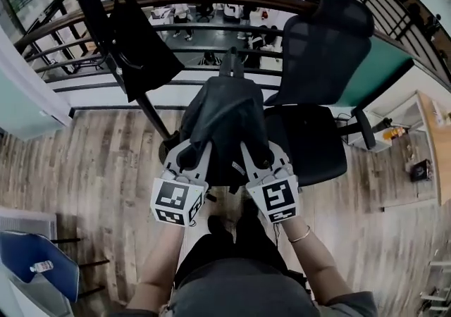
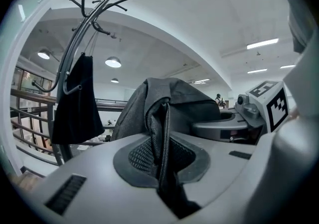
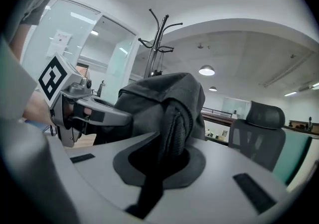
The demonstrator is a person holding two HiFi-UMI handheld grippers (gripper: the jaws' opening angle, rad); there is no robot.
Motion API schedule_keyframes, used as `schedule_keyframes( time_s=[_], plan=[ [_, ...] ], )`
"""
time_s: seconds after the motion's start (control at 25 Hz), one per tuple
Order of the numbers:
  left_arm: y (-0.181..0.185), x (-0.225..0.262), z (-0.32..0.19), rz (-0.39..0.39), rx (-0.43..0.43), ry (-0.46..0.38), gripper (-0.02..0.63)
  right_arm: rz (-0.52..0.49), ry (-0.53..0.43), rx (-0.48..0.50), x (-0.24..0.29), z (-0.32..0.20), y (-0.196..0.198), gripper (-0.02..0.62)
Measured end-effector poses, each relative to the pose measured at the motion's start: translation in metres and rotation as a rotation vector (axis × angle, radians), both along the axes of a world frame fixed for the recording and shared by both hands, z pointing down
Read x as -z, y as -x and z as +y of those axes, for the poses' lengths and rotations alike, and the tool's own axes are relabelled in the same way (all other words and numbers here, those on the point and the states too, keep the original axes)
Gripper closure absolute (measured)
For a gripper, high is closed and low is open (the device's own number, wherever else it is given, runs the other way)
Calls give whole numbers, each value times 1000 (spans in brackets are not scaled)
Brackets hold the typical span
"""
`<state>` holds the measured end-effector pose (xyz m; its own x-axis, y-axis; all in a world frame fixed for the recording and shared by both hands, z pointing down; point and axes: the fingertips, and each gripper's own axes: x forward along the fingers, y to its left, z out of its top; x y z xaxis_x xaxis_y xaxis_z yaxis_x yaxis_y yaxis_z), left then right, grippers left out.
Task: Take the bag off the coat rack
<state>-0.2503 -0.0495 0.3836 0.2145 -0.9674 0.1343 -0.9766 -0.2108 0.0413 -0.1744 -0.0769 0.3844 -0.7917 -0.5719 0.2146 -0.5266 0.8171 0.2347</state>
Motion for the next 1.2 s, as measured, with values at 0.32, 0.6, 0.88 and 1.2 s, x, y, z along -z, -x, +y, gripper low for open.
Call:
schedule_keyframes(
  time_s=[0.32, 0.6, 0.88, 1.2],
  plan=[
    [-75, 32, -33, 6, -159, -36, 551, -32, -21, -150, 32, -18, -80, 583],
    [-129, 59, -58, -5, -266, -65, 551, -74, -30, -254, 57, -33, -135, 583],
    [-188, 83, -85, -25, -348, -100, 551, -111, -62, -332, 77, -54, -197, 583],
    [-255, 93, -124, -26, -415, -119, 551, -125, -72, -399, 87, -86, -265, 583]
  ],
)
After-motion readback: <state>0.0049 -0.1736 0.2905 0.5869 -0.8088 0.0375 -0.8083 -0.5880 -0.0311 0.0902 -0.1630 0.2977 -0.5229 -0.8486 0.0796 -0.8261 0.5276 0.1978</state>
